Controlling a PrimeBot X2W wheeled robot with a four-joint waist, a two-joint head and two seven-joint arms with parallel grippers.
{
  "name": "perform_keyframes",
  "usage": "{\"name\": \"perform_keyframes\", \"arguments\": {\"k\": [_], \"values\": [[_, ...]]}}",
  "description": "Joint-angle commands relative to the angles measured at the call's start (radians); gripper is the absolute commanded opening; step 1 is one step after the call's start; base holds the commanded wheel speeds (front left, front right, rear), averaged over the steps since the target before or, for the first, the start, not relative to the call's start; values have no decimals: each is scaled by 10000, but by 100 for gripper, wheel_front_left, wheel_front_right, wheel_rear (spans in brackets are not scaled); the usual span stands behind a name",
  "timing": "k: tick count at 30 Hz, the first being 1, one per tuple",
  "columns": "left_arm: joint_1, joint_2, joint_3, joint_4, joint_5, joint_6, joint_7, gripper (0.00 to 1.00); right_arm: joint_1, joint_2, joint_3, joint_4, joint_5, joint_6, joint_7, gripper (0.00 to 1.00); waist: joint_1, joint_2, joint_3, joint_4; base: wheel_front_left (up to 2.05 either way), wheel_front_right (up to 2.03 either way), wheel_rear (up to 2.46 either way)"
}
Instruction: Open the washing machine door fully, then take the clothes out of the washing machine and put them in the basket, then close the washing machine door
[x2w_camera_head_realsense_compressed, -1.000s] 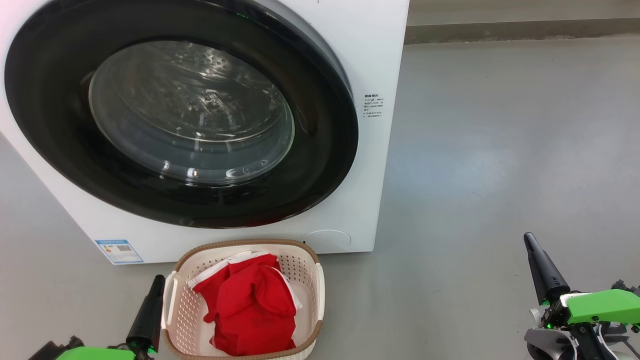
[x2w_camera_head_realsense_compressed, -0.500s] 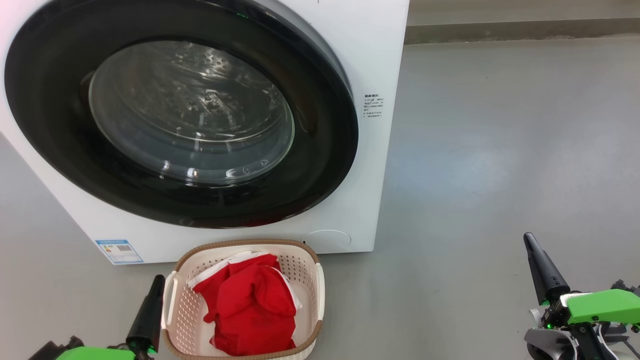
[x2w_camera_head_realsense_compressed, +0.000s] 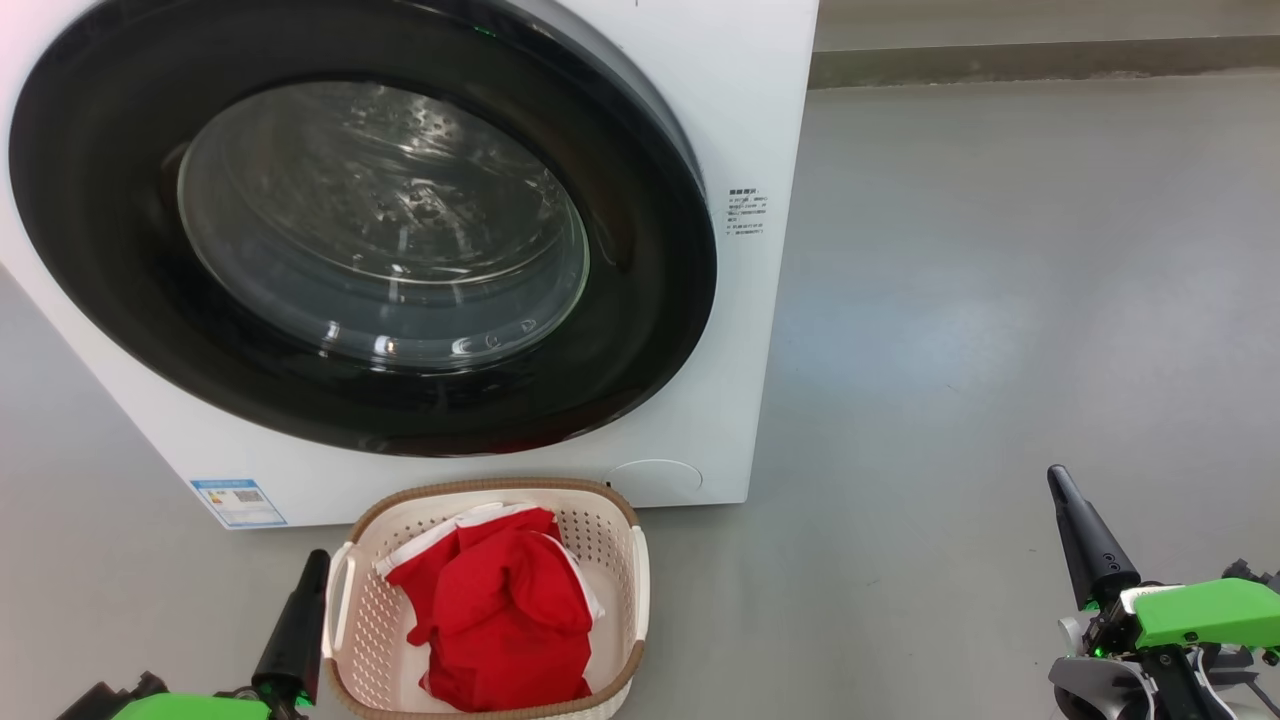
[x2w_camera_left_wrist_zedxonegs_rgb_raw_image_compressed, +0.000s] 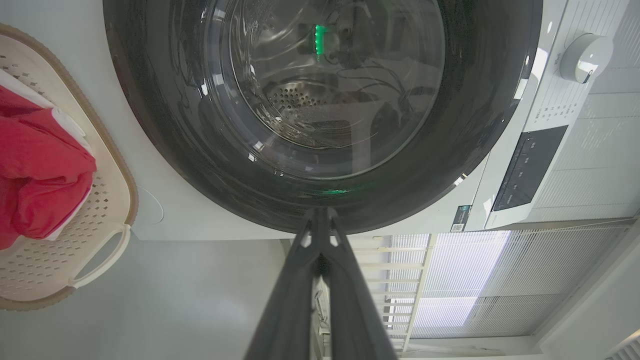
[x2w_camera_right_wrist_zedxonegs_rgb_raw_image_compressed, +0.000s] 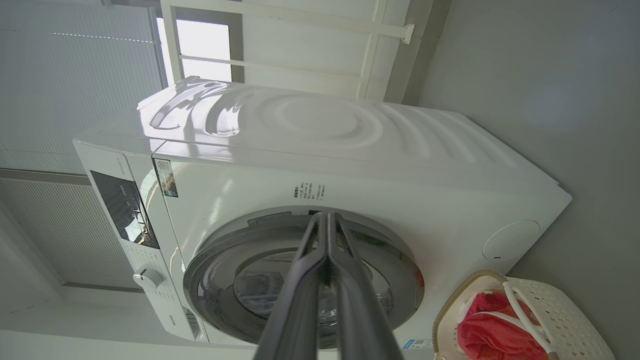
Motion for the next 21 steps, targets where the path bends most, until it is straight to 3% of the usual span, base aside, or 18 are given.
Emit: {"name": "perform_keyframes", "arguments": {"k": [1, 21], "values": [[-440, 70, 380, -200, -58, -69, 70, 0, -435, -119, 123, -297, 4, -6, 40, 0, -1, 0, 0, 0, 0, 0, 0], [-440, 67, 384, -200, -54, -69, 73, 0, -436, -112, 112, -296, -4, -6, 48, 0, -1, 0, 0, 0, 0, 0, 0]]}}
